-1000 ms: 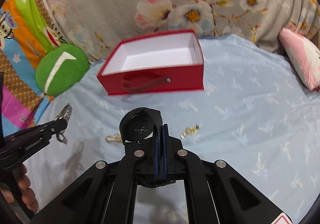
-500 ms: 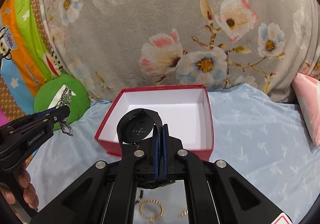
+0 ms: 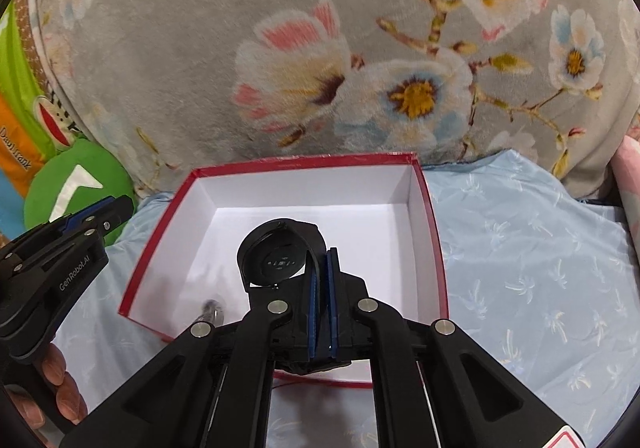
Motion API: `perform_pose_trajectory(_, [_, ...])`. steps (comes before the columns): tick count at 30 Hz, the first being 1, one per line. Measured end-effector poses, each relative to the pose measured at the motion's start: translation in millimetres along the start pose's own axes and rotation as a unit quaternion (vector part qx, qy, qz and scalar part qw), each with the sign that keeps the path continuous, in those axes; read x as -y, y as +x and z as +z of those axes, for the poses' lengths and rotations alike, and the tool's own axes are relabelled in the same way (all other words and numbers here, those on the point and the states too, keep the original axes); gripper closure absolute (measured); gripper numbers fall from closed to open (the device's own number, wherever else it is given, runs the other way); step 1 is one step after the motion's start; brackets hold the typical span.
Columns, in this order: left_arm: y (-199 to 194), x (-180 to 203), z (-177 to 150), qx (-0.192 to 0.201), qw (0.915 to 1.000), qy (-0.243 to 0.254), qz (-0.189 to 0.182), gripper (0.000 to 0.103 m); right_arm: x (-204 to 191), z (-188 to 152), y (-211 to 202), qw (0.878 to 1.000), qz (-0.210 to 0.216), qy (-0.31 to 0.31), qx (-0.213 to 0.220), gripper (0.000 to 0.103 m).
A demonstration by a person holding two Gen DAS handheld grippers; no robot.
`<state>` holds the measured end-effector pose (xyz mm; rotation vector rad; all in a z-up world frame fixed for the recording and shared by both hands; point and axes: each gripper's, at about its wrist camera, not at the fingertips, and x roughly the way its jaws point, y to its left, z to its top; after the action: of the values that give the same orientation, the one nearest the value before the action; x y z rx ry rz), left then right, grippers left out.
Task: Organize jewelry
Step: 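Carry both items into the red box and open both tools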
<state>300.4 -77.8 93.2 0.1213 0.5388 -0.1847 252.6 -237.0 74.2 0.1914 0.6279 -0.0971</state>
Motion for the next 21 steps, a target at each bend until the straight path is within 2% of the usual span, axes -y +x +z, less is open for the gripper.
perform_pose_trajectory(6, [32, 3, -10, -0.025, 0.9997, -0.005, 0.003, 0.088, 4, -7, 35, 1.000, -0.004, -0.002, -0.027, 0.093])
perform_pose_trajectory(13, [47, 3, -19, -0.039, 0.9992, -0.003, 0.006, 0.088, 7, -18, 62, 0.999, -0.011, 0.000, -0.053, 0.088])
perform_pose_trajectory(16, [51, 3, -22, -0.045, 0.9990, -0.003, 0.006, 0.088, 6, -22, 67, 0.998, -0.018, -0.006, -0.055, 0.081])
perform_pose_trajectory(17, [52, 4, -23, -0.046, 0.9989, -0.002, 0.006, 0.088, 6, -23, 67, 0.998, -0.022, -0.007, -0.052, 0.074])
perform_pose_trajectory(18, [52, 4, -23, -0.047, 0.9989, -0.001, 0.007, 0.088, 5, -23, 65, 0.999, -0.026, -0.008, -0.044, 0.060])
perform_pose_trajectory(20, [54, 4, -25, -0.051, 0.9987, -0.001, 0.008, 0.087, 5, -22, 59, 0.999, -0.042, -0.008, -0.025, 0.039])
perform_pose_trajectory(21, [54, 3, -25, -0.052, 0.9986, -0.004, 0.010, 0.084, 5, -21, 55, 0.999, -0.047, -0.006, -0.015, 0.038])
